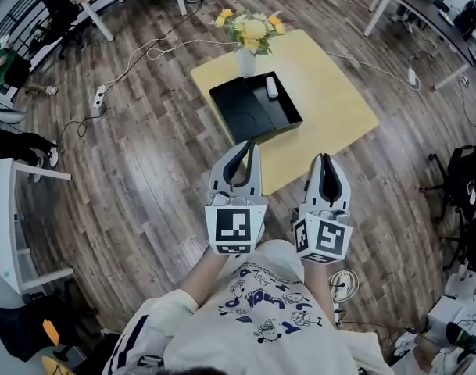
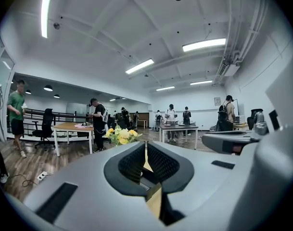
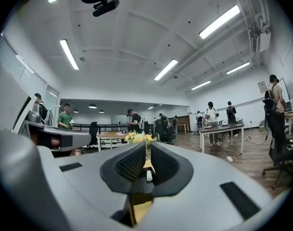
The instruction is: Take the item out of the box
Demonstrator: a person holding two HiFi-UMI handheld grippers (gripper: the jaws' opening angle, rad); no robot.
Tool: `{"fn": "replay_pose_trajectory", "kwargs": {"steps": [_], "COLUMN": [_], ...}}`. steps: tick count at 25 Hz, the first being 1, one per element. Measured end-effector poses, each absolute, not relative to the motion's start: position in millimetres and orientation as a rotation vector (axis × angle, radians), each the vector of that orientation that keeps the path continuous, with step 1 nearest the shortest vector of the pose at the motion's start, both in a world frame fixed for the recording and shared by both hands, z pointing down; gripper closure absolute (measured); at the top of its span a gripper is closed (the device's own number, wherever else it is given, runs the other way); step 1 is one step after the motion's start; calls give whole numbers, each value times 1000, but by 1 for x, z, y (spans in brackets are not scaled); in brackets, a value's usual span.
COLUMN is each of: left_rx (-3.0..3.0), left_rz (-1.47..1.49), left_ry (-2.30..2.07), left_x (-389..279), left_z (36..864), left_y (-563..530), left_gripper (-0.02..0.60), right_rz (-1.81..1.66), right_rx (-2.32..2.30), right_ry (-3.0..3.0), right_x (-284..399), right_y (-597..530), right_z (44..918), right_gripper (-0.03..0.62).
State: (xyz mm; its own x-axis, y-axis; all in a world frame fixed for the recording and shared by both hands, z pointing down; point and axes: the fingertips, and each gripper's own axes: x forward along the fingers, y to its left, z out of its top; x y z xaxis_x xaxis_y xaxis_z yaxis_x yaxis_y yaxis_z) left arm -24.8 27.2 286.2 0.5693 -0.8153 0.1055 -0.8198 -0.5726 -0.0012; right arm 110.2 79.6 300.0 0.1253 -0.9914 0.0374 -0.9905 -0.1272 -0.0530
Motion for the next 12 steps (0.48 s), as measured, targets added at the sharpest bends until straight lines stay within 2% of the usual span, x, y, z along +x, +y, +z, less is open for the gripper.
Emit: {"fn": "replay_pose_trajectory", "kwargs": {"steps": [12], "left_rx": [2698], "left_rz": [180], "left_ry": [-1429], "left_x": [-8], "left_z": [301], "left_y": [-24], "left_gripper": [555], "right_rz": [-141], "right_rx": [-2325], "right_ry": [2085], "right_x": [117], "right_y": [29], "right_z": [307], "right_gripper": [546]}}
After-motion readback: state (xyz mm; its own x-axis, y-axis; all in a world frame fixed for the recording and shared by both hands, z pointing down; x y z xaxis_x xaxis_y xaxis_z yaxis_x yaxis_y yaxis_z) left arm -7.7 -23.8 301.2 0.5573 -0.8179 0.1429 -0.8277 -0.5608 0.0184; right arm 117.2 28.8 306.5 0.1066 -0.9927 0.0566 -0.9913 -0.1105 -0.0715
